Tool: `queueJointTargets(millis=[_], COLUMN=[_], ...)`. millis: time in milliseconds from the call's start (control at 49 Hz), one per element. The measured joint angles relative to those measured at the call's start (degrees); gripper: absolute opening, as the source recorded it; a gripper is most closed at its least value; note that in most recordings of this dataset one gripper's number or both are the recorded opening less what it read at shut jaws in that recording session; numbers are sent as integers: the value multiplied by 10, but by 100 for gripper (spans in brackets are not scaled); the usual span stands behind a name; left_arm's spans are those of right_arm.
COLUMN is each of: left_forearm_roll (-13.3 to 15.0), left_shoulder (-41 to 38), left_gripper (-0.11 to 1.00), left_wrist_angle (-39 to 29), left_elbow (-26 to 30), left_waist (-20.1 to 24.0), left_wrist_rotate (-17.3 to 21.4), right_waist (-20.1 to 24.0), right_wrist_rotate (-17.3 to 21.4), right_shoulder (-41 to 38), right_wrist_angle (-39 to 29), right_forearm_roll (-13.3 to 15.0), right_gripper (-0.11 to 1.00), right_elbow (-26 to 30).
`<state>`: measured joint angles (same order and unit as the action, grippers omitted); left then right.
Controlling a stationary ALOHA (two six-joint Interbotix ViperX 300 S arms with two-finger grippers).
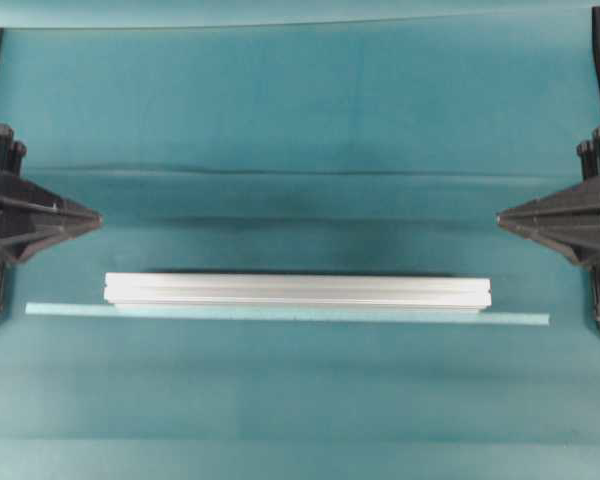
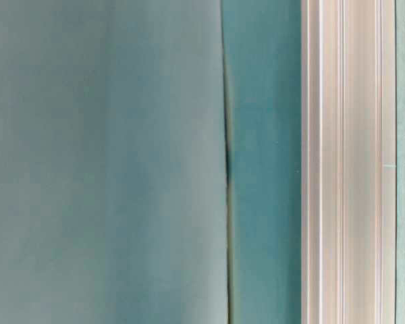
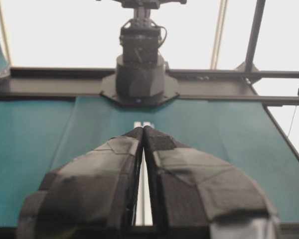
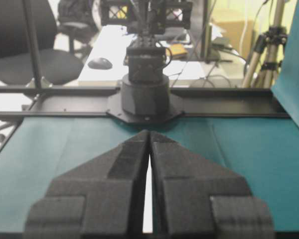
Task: Lift the metal rail with both hands.
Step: 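Move both grippers down over the two ends of the silver rail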
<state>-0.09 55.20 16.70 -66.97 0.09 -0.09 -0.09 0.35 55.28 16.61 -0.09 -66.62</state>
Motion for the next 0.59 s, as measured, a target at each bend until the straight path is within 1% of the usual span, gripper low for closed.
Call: queueJointTargets(millis=[41,102,143,204,286,367,449,592], left_forearm_roll=[-1,-4,-5,-6,-6,-6,-6,-7], left_shoulder=[-4,-22,-32,-39,-42,-47,-58,-86], left_gripper=[13,3,-1,-2,-2,-2,-2,-2], left_wrist_angle=[-4,-19,-35,-57,-91,-134,-191,-281], left_elbow=[5,31,45,59,76,100,130,177], left_waist=[0,-2,-3,-4,-5,-6,-6,-6], left_wrist_rotate=[-2,-14,-19,-19,-18,-19,-19,-20], right_waist=[-1,-2,-4,-7,-9,-9,-10,-10], right_wrist_rotate=[0,4,9,19,37,51,62,68], right_shoulder=[-2,-6,-11,-20,-40,-62,-92,-150], right_wrist_angle=[-1,-14,-28,-62,-122,-182,-245,-332], right_forearm_roll=[-2,-21,-34,-52,-66,-69,-70,-70], right_gripper=[9,2,0,0,0,0,0,0], right_elbow=[2,11,18,31,56,83,113,163])
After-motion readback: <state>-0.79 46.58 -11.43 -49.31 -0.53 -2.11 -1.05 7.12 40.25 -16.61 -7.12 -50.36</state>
